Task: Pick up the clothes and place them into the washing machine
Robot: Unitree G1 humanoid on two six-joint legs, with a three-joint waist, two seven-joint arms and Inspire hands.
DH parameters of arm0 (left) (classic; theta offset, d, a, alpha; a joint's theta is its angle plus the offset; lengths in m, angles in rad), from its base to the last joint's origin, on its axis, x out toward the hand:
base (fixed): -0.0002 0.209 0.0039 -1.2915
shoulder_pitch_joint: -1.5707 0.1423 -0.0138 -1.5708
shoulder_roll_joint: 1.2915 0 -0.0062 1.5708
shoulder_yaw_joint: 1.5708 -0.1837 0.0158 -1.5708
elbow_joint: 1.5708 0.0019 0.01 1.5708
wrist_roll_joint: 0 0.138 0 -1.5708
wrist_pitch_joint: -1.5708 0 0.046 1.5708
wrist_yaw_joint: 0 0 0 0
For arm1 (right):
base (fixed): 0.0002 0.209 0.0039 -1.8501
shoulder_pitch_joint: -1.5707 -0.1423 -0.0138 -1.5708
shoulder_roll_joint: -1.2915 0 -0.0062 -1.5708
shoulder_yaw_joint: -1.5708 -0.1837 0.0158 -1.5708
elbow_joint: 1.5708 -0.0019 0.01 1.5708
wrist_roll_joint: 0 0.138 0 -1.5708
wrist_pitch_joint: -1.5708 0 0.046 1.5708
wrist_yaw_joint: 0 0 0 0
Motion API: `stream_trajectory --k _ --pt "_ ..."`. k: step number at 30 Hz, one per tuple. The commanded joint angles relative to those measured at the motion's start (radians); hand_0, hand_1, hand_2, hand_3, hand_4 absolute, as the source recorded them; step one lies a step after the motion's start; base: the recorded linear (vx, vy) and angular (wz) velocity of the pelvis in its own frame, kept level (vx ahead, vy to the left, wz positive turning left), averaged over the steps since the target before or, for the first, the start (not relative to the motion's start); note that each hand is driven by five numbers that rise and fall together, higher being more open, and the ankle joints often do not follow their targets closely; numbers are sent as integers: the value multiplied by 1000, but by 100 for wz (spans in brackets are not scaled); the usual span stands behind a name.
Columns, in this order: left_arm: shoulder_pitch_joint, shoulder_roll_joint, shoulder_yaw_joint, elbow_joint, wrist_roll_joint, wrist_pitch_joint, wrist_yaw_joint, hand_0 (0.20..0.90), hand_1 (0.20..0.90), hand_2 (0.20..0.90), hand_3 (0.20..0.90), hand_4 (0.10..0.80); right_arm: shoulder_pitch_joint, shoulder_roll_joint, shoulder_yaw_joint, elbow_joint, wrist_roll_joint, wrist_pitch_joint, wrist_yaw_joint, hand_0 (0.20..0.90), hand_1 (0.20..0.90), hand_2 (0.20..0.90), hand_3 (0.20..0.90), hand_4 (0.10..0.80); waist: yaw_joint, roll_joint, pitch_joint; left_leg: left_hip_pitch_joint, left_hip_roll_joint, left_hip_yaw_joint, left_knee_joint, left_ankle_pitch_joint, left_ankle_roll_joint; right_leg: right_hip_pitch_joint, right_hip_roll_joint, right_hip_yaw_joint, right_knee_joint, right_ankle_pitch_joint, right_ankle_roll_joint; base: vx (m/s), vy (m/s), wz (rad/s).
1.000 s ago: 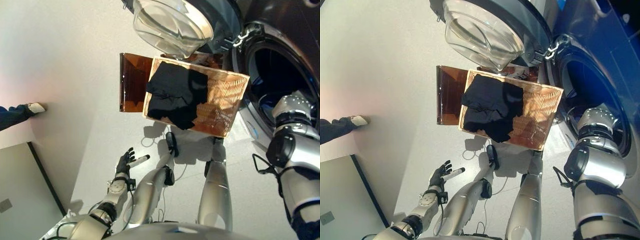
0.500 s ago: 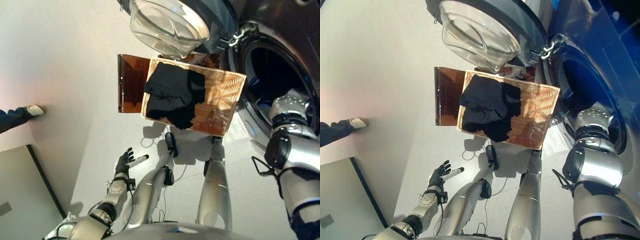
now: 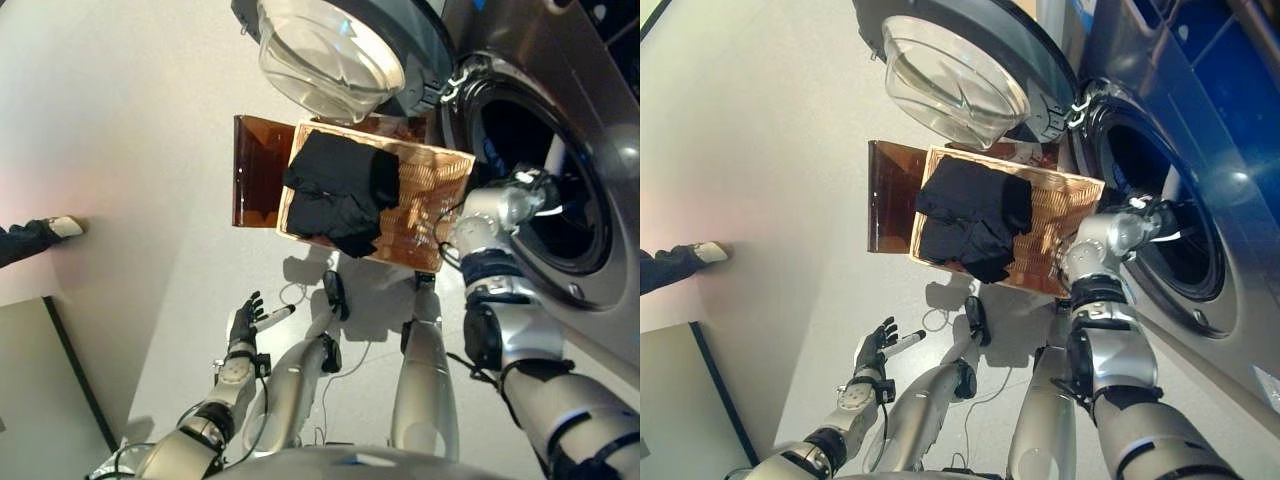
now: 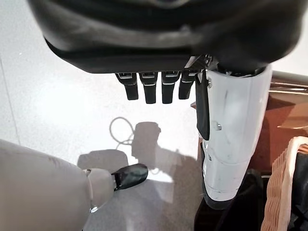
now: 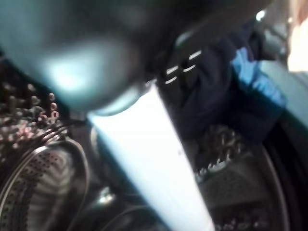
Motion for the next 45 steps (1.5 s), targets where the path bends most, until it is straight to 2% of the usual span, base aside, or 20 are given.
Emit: stream_trajectory --k 1,9,14,21,24,27,28,32,36,42,45 --pt "15 40 27 63 33 -36 61 900 900 900 900 800 -20 -32 53 -46 -188 -1 -107 900 900 900 900 800 39 10 -56 -59 10 -31 114 -90 -90 48 27 18 85 -106 -18 -14 26 5" --pt "8 46 25 34 67 -47 106 900 900 900 900 800 -2 11 147 -56 -430 132 -221 900 900 900 900 800 46 12 -54 -60 6 -32 113 -86 -87 49 20 18 79 -95 -14 -13 25 3" --pt "8 47 31 26 85 -53 128 900 900 900 900 800 39 36 214 -40 -508 179 -187 900 900 900 900 800 47 1 -46 -55 7 -31 115 -87 -87 57 20 13 80 -94 -14 -3 2 1" --pt "0 46 54 54 93 -56 142 900 900 900 900 800 110 64 268 1 -497 177 -109 900 900 900 900 800 36 -20 -45 -48 10 -30 110 -82 -88 63 19 10 76 -88 -13 1 5 1" --pt "-1 46 74 60 106 -56 145 900 900 900 900 800 178 67 334 -32 -578 210 -61 900 900 900 900 800 28 -35 -44 -45 12 -31 109 -79 -88 66 22 10 75 -85 -12 0 0 0" --pt "5 47 84 62 117 -55 145 900 900 900 900 800 208 52 369 -52 -639 235 -38 900 900 900 900 800 23 -44 -45 -44 13 -31 110 -79 -88 67 23 9 75 -84 -13 0 0 0" --pt "8 49 98 62 129 -59 144 900 900 900 900 800 234 32 402 -63 -721 266 -22 900 900 900 900 800 21 -51 -44 -42 15 -31 110 -78 -88 70 24 6 76 -84 -12 0 0 0" --pt "15 54 120 59 147 -65 134 900 900 900 900 800 260 -14 443 -65 -859 329 2 900 900 900 900 800 18 -65 -45 -37 18 -32 107 -75 -89 74 23 3 74 -83 -12 2 -1 1" --pt "17 58 134 58 155 -64 123 900 900 900 900 800 251 -44 476 -55 -963 385 15 900 900 900 900 800 19 -78 -47 -29 20 -36 103 -71 -90 84 25 -2 69 -80 -11 0 0 0" --pt "14 60 141 56 165 -62 117 900 900 900 900 800 233 -68 514 -61 -1048 419 43 900 900 900 900 800 20 -95 -46 -18 21 -41 89 -64 -91 94 28 -6 63 -76 -10 0 0 0" --pt "5 65 151 63 176 -60 113 900 900 900 900 800 205 -94 571 -67 -1185 473 55 900 900 900 900 800 20 -107 -40 -12 25 -43 76 -53 -92 93 31 -8 61 -74 -11 0 0 0"
